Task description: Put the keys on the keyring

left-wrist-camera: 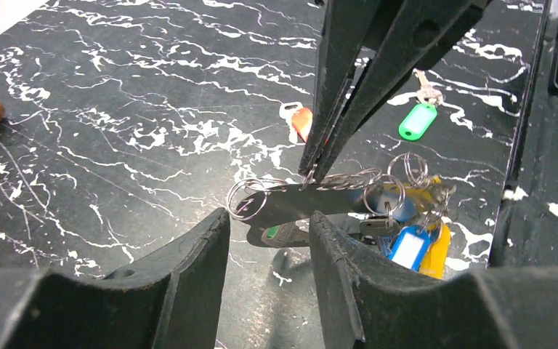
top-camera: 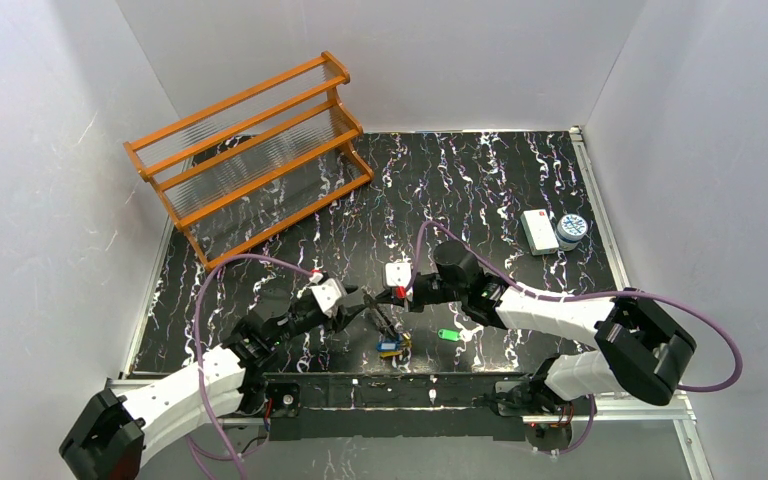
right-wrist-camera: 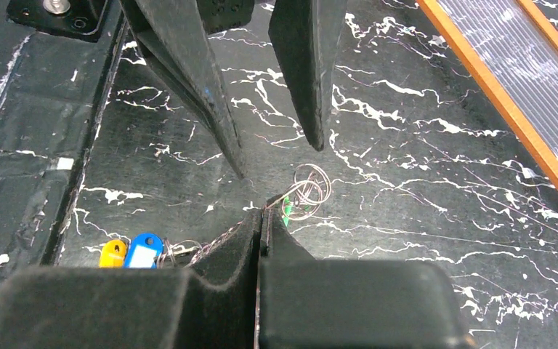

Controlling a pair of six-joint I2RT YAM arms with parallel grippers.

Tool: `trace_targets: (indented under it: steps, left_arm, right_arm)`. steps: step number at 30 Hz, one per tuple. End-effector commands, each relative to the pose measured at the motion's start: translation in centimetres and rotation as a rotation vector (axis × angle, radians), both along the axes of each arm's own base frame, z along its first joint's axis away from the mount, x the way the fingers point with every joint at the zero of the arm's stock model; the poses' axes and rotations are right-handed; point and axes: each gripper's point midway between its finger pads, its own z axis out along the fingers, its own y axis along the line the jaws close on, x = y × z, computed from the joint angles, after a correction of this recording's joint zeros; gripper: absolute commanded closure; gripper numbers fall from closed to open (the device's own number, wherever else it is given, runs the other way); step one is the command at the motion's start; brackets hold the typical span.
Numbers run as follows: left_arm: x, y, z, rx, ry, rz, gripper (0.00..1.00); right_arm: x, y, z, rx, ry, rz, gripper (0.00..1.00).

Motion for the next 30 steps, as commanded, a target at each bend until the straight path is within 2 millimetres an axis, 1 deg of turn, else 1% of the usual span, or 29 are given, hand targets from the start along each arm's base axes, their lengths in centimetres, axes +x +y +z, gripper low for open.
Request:
trace_targets:
  steps: [1, 8, 12, 18, 21, 30]
  left_arm:
    - [-0.3, -1.3, 1.8, 0.014, -0.106, -0.095, 0.57]
    - [-0.6, -1.5, 2.0, 0.04, -0.198, -0.147, 0.58]
    - [-0.8, -1.6, 2.3, 0.031, -0.206, -0.154, 0.59]
    - [-1.5, -2.0, 3.1, 0.005, -0.234, -0.199, 0.61]
    - [-1.9, -2.4, 3.0, 0.008, -0.236, -0.234, 0.68]
    - [-1.8, -3.0, 1.9, 0.038, -0.208, -0.26, 0.7]
  right_arm:
    - [-0.9, 0.2, 0.8, 0.02, 0.005, 0.047, 0.99]
    - [-1.0, 0.3, 1.2, 0.02, 0.025, 0.047, 0.99]
    - [-0.9, 0.4, 1.2, 0.018, 0.042, 0.037, 0.99]
    - [-0.9, 0.6, 1.3, 0.019, 0.057, 0.036, 0.99]
    - [-0.9, 0.6, 1.4, 0.022, 0.058, 0.037, 0.99]
    - [-1.0, 0.8, 1.7, 0.029, 0.065, 0.045, 0.99]
